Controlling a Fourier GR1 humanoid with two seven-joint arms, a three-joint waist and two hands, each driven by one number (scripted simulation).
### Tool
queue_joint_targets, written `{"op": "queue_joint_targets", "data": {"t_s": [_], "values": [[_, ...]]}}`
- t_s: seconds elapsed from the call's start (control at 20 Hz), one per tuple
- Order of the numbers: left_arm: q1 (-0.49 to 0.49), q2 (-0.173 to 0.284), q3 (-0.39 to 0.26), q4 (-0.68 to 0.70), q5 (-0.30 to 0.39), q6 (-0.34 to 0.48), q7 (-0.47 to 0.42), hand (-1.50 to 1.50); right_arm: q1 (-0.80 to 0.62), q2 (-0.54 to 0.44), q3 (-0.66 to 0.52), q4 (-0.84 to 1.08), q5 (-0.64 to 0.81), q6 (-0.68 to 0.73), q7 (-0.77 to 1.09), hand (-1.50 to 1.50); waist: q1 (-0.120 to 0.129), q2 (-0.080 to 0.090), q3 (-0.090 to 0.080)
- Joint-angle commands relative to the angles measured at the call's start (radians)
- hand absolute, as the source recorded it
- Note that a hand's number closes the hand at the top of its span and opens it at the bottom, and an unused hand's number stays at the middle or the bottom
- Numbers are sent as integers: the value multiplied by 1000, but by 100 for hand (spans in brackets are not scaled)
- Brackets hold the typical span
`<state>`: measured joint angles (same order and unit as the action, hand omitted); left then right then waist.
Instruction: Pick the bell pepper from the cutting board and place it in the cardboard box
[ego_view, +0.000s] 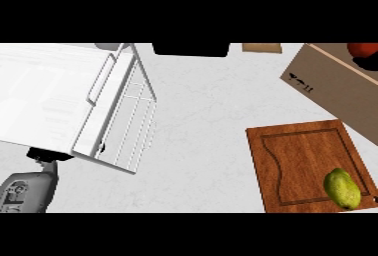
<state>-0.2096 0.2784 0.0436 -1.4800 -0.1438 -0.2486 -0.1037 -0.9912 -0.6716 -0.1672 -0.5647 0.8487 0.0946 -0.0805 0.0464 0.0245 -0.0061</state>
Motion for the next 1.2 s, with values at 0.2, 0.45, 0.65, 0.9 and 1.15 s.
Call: {"op": "queue_joint_targets", "data": {"t_s": [0.2,0.45,0.65,0.9,1.15], "values": [[-49,-26,-15,-20,18,-22,-13,0,-14,-103,54,244,78,127,-148,150,15,2,9],[-62,-46,-25,7,-9,-3,-33,0,-39,-125,68,325,88,246,-245,-150,13,3,9],[-77,-60,-27,-19,-7,2,8,0,-26,-114,40,344,55,249,-395,-150,14,1,11],[-49,-55,-20,-11,-13,-2,-11,0,-77,-125,-183,352,-161,213,-491,-150,4,-3,15],[-50,-38,-3,4,-17,-8,-31,0,-126,-142,-451,467,-419,285,-382,-150,-4,-1,15]]}}
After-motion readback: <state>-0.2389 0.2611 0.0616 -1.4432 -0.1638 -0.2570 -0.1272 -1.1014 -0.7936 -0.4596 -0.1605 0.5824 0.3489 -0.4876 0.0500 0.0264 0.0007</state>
